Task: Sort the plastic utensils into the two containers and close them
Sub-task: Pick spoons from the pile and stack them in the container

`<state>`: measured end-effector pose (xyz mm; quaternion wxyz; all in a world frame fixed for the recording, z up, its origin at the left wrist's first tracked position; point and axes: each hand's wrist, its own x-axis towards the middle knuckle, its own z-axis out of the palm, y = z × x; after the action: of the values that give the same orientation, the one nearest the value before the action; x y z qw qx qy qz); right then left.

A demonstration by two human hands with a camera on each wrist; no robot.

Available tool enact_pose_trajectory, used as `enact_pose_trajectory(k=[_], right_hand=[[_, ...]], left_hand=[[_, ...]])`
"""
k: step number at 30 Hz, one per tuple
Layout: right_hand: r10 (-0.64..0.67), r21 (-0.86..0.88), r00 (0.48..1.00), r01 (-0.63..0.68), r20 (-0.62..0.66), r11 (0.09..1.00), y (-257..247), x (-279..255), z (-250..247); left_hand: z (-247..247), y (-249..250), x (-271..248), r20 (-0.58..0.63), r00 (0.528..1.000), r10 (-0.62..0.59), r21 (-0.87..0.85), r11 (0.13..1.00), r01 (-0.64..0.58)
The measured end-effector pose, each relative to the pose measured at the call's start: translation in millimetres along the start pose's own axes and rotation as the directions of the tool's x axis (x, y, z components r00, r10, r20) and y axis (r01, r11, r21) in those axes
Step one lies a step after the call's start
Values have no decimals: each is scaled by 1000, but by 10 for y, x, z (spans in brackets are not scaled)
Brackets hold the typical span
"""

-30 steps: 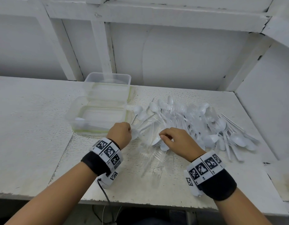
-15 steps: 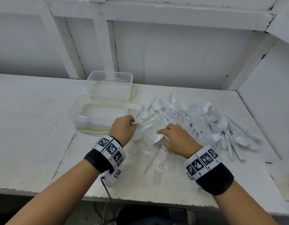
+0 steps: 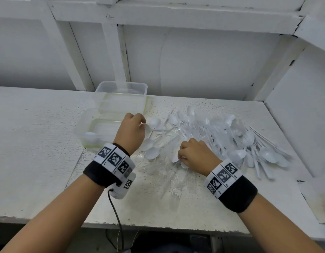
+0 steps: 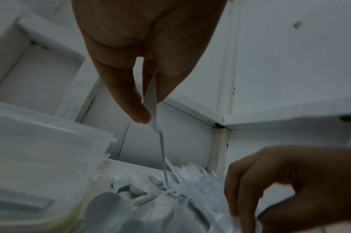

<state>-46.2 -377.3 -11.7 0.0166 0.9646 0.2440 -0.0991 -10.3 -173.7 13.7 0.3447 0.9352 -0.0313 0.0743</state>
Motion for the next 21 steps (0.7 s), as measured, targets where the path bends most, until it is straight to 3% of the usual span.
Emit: enact_pose_trajectory(k=[4, 7, 9, 11, 13, 15, 17, 18, 21], right_hand=[[17, 252, 994, 11, -106, 968, 16, -48, -61], [61, 540, 962, 96, -265, 836, 28, -116, -174], [188, 734, 927, 121, -324, 668, 8, -160, -271], [341, 880, 864, 209, -371, 426, -12, -185, -342], [454, 919, 801, 320, -392, 229, -33, -193, -398], [494, 916, 779, 387, -386, 107, -68, -209, -462], [494, 907, 774, 414, -397, 80, -101, -221, -497], [491, 906, 770, 408, -407, 111, -113, -224, -493], [438, 904, 800, 290, -410, 315, -96, -197, -373]], left_hand=[[-124, -51, -17, 108, 985, -132, -250, 956, 156], [-193, -100, 4, 70, 974, -214, -445, 868, 222], [-240, -115, 16, 36, 961, -275, -594, 767, 242], [-278, -88, 11, 45, 947, -317, -736, 631, 246], [-306, -42, 0, 44, 941, -335, -832, 509, 220], [-317, -1, -3, 39, 934, -354, -891, 411, 193], [-304, 31, -9, 54, 932, -359, -920, 344, 186], [-293, 41, -17, 55, 932, -357, -925, 333, 183], [-258, 29, -30, 22, 932, -362, -918, 362, 162]])
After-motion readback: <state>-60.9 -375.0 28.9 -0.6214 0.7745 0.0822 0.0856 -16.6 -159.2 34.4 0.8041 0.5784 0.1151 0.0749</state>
